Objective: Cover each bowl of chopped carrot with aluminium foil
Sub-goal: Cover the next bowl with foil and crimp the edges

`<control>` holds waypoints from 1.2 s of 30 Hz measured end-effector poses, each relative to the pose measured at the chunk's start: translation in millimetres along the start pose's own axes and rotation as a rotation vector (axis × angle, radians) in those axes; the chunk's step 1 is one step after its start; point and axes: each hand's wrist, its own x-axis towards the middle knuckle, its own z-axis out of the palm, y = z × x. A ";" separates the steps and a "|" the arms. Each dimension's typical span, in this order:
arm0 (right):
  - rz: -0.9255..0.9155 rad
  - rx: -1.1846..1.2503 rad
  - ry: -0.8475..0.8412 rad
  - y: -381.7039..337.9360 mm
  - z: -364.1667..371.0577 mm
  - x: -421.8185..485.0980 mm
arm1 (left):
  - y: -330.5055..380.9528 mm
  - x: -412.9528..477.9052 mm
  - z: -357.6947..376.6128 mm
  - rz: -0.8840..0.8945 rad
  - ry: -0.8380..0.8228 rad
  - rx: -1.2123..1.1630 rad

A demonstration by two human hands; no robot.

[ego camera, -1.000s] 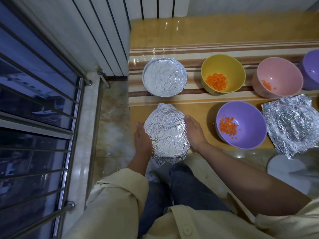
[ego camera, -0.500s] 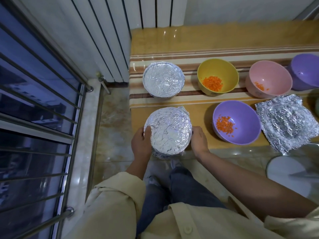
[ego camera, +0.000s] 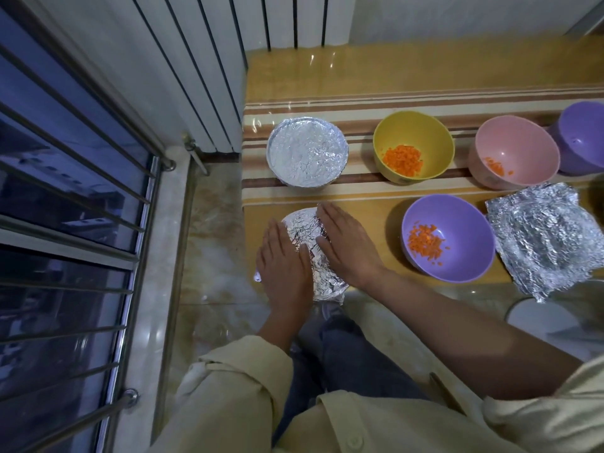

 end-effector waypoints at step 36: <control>-0.272 0.011 0.080 -62.4 8.7 -50.8 | -36.9 -11.8 -52.2 -0.437 0.000 -0.491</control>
